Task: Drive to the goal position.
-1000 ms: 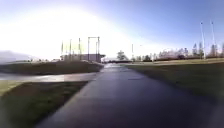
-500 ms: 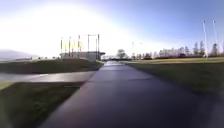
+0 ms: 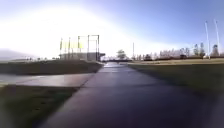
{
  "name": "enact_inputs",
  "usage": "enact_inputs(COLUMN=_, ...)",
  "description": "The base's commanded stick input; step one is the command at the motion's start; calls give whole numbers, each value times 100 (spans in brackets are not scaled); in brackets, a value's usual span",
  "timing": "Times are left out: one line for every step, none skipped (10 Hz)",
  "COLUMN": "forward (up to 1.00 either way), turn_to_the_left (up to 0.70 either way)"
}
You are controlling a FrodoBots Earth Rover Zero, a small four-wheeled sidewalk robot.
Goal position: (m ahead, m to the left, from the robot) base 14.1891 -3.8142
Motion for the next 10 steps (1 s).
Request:
enact_inputs(forward=100, turn_to_the_left=0)
enact_inputs(forward=100, turn_to_the_left=0)
enact_inputs(forward=100, turn_to_the_left=0)
enact_inputs(forward=100, turn_to_the_left=0)
enact_inputs(forward=100, turn_to_the_left=0)
enact_inputs(forward=100, turn_to_the_left=0)
enact_inputs(forward=100, turn_to_the_left=0)
enact_inputs(forward=100, turn_to_the_left=0)
enact_inputs(forward=100, turn_to_the_left=0)
enact_inputs(forward=100, turn_to_the_left=0)
